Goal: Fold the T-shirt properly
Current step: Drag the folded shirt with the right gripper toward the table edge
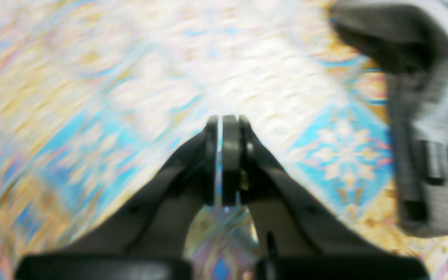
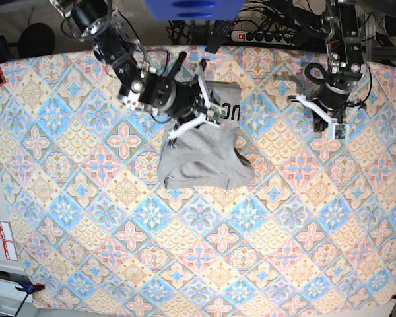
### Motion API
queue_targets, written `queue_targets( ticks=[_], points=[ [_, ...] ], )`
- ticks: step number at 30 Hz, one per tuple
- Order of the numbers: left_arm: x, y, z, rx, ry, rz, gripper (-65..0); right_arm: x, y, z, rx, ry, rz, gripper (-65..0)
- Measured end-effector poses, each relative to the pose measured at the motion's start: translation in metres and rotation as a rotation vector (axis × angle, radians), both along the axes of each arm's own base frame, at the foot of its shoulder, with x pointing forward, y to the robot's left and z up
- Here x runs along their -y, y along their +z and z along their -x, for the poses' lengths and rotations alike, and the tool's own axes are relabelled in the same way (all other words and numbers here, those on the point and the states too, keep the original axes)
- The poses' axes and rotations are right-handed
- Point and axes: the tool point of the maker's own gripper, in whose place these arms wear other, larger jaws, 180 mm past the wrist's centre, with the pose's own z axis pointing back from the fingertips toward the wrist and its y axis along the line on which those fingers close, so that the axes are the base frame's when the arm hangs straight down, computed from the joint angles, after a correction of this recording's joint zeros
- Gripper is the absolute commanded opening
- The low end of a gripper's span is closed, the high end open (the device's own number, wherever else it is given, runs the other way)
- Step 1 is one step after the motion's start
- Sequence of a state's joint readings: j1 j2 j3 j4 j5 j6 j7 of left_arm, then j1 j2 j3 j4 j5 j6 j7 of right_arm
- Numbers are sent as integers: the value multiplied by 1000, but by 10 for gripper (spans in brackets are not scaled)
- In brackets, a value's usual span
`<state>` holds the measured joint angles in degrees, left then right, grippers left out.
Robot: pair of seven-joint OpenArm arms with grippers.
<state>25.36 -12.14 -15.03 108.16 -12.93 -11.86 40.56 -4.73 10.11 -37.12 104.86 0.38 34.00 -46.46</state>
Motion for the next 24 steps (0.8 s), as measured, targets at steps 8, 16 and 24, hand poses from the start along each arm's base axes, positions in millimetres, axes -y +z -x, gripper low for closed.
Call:
queue_targets(
  ticks=[8,16,24],
  points=[
    [2,12,27,19,85,35,-650,-33,-27,-8,-105,14,44,-650],
    [6,11,29,15,91,47,-650,-50,-56,-15,-205,-7,65,-650],
    [7,10,28,16,90,49,-650,-49,-101,-4,-348,-17,99,-650]
  ],
)
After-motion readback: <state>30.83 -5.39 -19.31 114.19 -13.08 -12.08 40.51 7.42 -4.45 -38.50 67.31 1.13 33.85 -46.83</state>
